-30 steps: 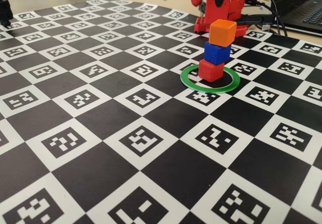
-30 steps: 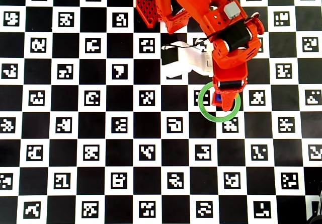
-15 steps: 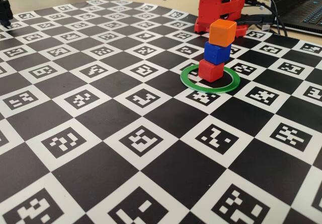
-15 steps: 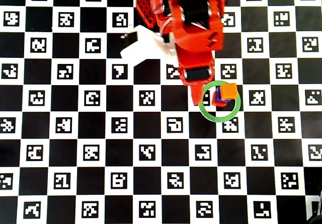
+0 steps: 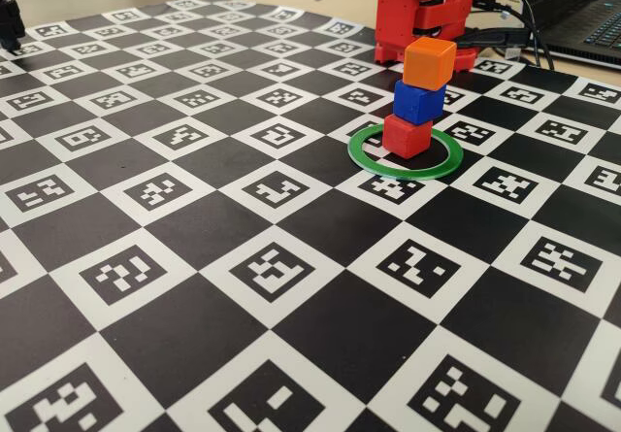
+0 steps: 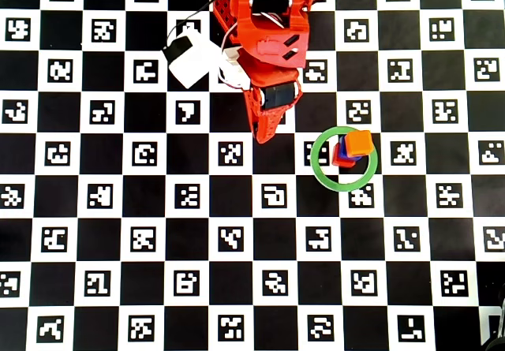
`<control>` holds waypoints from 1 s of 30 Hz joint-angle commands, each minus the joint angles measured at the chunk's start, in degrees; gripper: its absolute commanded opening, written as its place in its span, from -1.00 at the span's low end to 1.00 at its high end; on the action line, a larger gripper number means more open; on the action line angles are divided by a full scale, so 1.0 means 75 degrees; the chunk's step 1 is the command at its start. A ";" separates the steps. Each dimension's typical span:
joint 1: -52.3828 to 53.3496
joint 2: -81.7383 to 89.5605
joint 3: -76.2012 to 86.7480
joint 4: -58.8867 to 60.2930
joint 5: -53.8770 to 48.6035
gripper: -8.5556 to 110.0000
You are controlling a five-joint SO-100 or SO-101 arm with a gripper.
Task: Grab the red cube then put it in the green circle then put the blue cube on top and finally the orange cube on top
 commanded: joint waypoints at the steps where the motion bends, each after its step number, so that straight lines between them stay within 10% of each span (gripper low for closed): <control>1: 0.0199 0.1055 0.0879 -0.0527 -0.1406 -0.95; 15: 0.0434 0.3105 0.3879 -0.1020 -0.5145 -0.96; 30: -0.0316 0.3844 0.3891 0.2508 -0.7770 -0.95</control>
